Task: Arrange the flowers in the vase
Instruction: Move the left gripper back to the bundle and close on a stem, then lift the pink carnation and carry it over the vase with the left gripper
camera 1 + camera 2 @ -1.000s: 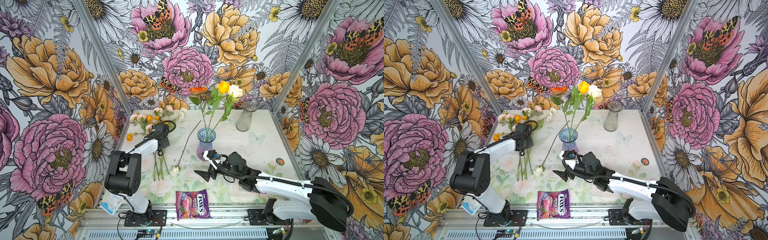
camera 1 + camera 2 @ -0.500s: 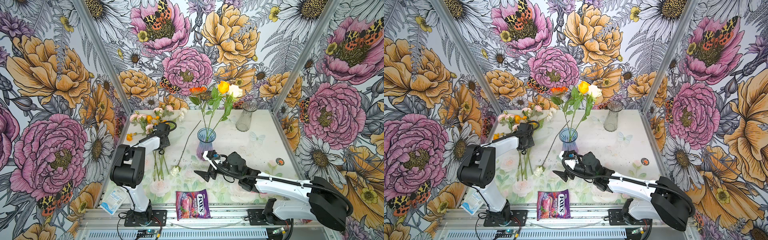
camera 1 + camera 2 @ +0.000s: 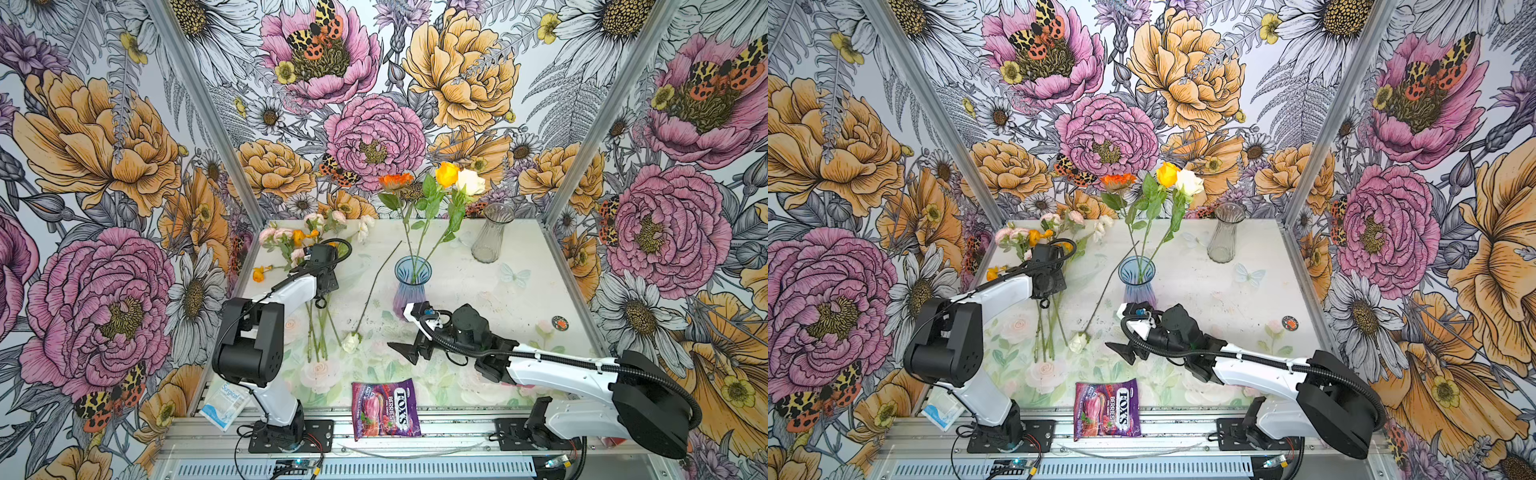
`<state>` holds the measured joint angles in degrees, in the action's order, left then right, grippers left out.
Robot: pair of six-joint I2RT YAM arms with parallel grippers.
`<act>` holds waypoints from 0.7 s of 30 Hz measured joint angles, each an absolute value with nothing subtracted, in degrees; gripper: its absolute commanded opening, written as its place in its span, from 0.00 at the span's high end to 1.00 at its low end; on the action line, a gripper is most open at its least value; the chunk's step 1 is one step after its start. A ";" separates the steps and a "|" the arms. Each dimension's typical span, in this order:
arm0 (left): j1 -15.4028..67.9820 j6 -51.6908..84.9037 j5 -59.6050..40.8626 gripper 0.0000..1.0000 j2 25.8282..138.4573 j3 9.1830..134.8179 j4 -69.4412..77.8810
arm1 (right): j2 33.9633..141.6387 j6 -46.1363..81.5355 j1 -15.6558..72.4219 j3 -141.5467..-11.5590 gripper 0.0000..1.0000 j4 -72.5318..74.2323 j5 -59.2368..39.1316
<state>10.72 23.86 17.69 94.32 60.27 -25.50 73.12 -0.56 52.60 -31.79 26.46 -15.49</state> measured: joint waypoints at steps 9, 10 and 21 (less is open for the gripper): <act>13.85 23.86 19.73 1.00 77.21 57.41 -27.16 | 72.95 -0.25 52.51 -31.79 0.00 26.65 -16.10; 14.17 23.83 20.12 1.00 75.81 57.23 -27.44 | 72.79 -0.05 52.40 -31.79 0.00 26.61 -16.10; 26.44 21.15 26.33 1.00 55.16 50.11 -21.50 | 67.05 3.88 46.06 -29.15 0.01 29.47 -15.57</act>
<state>26.44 21.15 26.33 55.16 50.11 -21.50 67.05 3.88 46.06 -29.15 29.47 -15.57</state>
